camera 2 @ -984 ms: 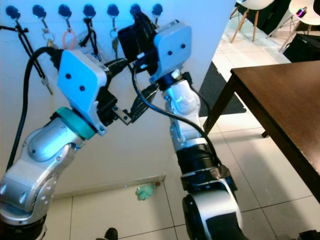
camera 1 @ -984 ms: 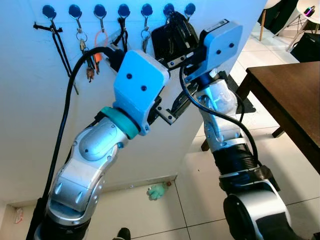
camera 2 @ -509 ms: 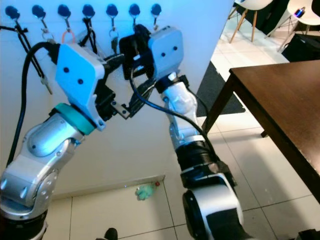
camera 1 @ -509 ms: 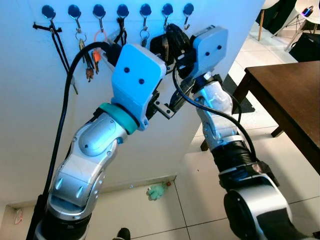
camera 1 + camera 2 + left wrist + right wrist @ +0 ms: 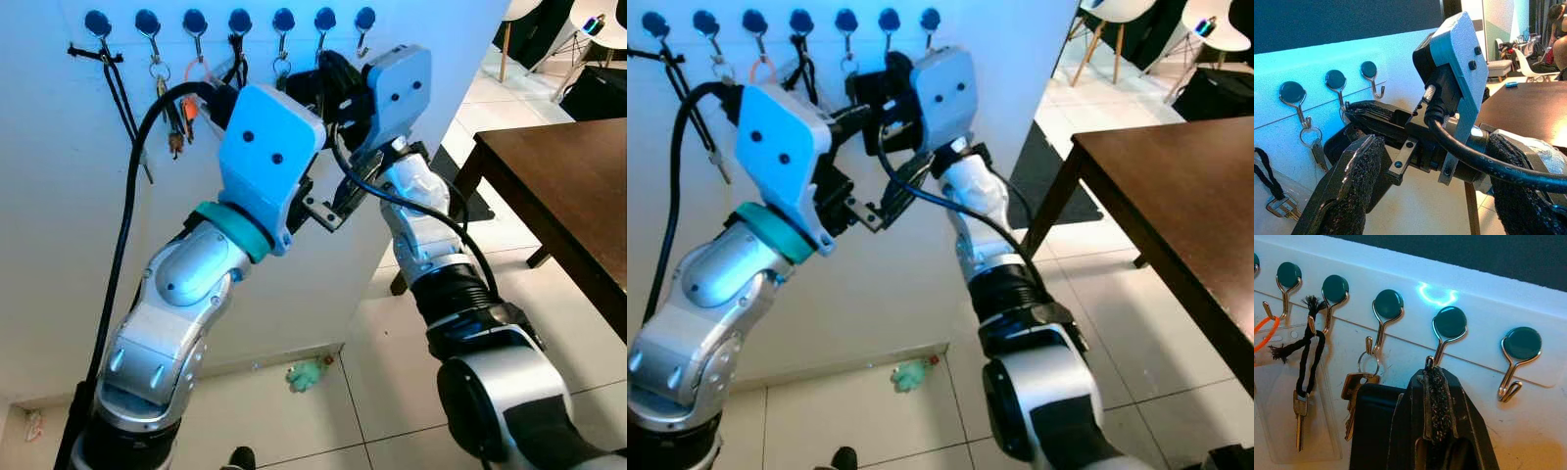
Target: Hang keys on a hook
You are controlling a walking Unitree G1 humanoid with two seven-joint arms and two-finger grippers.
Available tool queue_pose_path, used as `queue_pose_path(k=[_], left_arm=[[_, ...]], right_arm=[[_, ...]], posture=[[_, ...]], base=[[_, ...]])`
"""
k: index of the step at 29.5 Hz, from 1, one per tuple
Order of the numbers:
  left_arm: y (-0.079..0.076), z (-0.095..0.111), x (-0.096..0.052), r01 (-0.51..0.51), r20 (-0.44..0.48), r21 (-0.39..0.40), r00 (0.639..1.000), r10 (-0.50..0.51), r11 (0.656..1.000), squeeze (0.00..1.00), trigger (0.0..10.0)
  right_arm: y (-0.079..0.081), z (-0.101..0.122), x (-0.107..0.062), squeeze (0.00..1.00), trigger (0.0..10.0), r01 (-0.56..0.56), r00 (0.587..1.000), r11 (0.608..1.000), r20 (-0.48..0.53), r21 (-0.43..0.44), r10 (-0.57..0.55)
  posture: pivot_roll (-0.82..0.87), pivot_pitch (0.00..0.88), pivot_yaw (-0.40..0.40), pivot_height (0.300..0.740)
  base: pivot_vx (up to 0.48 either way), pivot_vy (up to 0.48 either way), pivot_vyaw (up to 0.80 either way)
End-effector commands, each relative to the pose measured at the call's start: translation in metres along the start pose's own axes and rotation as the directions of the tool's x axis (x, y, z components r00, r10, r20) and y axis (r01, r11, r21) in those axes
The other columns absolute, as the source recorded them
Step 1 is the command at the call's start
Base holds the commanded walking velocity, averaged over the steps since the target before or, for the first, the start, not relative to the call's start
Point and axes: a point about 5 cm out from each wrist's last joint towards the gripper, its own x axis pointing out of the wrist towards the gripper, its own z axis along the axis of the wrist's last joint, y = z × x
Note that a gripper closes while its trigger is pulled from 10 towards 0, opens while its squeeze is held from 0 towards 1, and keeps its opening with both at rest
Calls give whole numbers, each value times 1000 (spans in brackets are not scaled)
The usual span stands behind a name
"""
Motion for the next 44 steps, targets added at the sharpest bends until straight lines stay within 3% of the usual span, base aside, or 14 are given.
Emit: queue_pose_path(k=[1,9,14,16,19,31,32,33,34,35,44], left_arm=[[-1,2,-2,2,3,-1,1000,-2,1000,0,10000],[-2,1,-2,5,1,-4,1000,-5,1000,0,10000],[-3,1,-1,8,2,-6,1000,-8,1000,0,10000],[-3,1,-1,12,3,-7,1000,-12,1000,0,10000],[-3,1,-1,13,4,-6,1000,-13,1000,0,10000],[-4,0,0,17,3,-6,1000,-17,1000,0,10000],[-4,0,0,18,2,-6,1000,-18,1000,0,10000],[-4,0,0,18,2,-6,1000,-18,1000,0,10000],[-4,0,0,19,2,-7,1000,-19,1000,0,10000],[-4,0,0,20,2,-7,1000,-20,1000,0,10000],[-3,0,-1,20,-2,-4,1000,-20,1000,0,10000]], right_arm=[[8,-3,1,0,10000,-51,998,999,-22,-14,51],[13,-21,-10,0,10000,-93,989,994,-123,-52,86],[11,-15,-11,0,10000,-87,994,995,-71,-42,84],[9,-2,-10,0,10000,-82,997,996,15,-29,82],[10,3,-11,0,10000,-85,995,996,47,-36,87],[11,-2,-29,0,10000,-54,997,998,48,-18,54],[11,-4,-32,157,10000,-47,998,999,41,-12,48],[11,-4,-32,157,10000,-47,998,999,41,-12,48],[10,-7,-35,494,10000,-37,999,999,25,-3,37],[10,-10,-38,1000,10000,-27,1000,1000,9,10,27],[7,-13,-41,1000,10000,7,1000,999,-11,53,-6]], posture=[[-88,124,19,740],[-90,125,22,740],[-91,122,24,740],[-90,118,24,740],[-90,118,24,740],[-94,113,25,740],[-97,114,27,740],[-97,114,27,740],[-97,114,27,740],[-98,116,31,740],[-92,122,34,740]], base=[[0,0,0],[0,0,0],[0,0,0],[0,0,0],[0,0,0],[0,0,0],[0,0,0],[0,0,0],[0,0,0],[0,0,0],[0,0,0]])
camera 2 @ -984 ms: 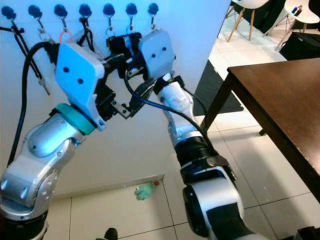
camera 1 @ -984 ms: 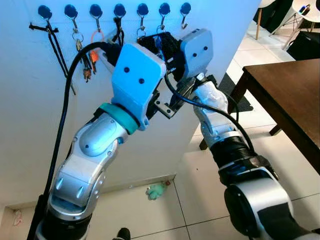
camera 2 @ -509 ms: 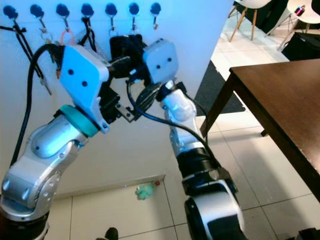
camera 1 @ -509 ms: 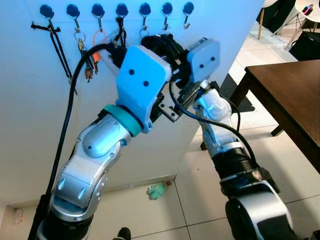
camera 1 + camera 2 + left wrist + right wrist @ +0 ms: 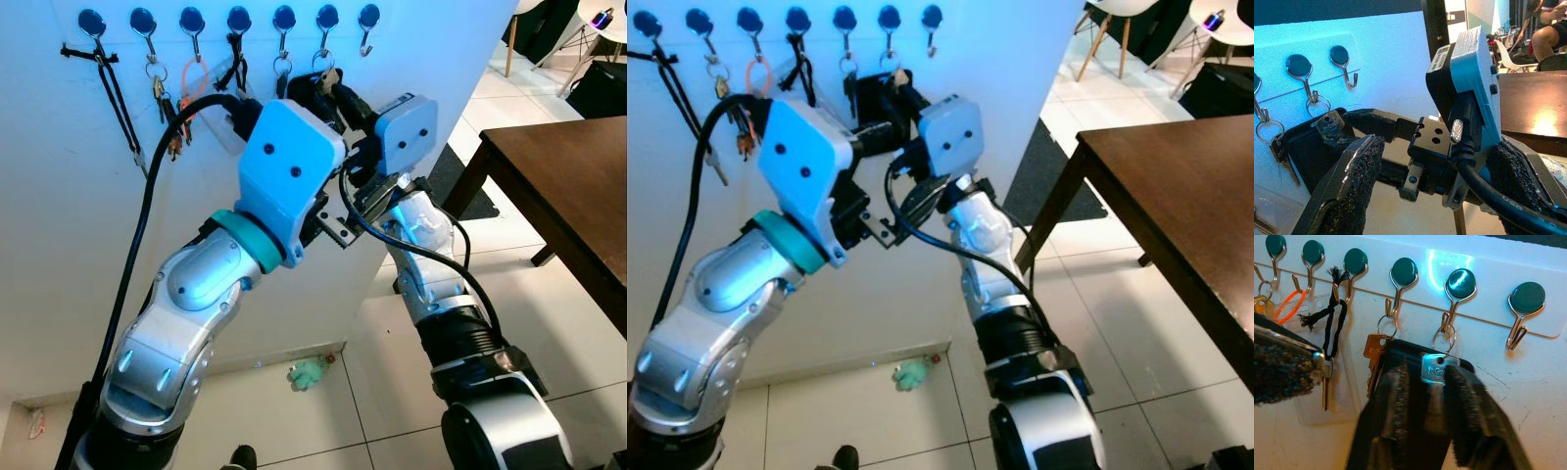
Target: Hang keys on a hook
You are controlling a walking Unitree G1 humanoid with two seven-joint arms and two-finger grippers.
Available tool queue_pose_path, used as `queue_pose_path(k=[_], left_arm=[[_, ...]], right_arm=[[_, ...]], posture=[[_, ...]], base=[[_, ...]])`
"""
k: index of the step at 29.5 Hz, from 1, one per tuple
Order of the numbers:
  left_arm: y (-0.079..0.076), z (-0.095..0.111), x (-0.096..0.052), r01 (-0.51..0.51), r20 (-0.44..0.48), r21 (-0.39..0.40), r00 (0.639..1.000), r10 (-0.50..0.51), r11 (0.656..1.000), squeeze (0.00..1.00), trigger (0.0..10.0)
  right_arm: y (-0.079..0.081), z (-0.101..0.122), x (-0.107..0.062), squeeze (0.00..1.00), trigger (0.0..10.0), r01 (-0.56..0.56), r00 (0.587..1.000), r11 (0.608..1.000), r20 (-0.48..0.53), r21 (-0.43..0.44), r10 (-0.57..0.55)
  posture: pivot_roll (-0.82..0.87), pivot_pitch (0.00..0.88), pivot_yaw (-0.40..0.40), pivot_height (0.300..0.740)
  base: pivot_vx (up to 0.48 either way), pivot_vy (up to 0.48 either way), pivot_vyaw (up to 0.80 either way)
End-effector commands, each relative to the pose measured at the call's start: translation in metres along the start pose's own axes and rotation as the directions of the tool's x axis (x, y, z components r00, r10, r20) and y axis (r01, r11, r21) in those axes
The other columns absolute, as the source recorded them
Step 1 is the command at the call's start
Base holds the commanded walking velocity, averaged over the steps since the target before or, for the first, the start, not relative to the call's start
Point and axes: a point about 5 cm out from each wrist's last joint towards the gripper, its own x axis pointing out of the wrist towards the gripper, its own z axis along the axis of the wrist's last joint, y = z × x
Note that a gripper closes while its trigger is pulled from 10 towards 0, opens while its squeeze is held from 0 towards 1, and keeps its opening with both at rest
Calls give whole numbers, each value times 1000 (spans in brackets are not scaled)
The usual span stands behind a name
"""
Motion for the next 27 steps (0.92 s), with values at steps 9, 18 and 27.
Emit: queue_pose_path(k=[9,18,27], left_arm=[[7,-3,-5,-56,-6,17,998,56,998,0,10000],[33,-44,-20,-278,-148,121,944,294,953,0,10000],[42,-85,-41,-380,-306,104,867,394,919,0,10000]], right_arm=[[7,-9,-27,0,10000,8,998,994,-67,113,-1],[27,-29,-73,0,10000,95,974,972,-224,217,-45],[20,-24,-67,0,10000,194,965,974,-202,116,-168]], posture=[[-103,128,32,740],[-126,133,43,740],[-133,134,61,740]], base=[[0,0,0],[0,0,0],[0,0,0]])
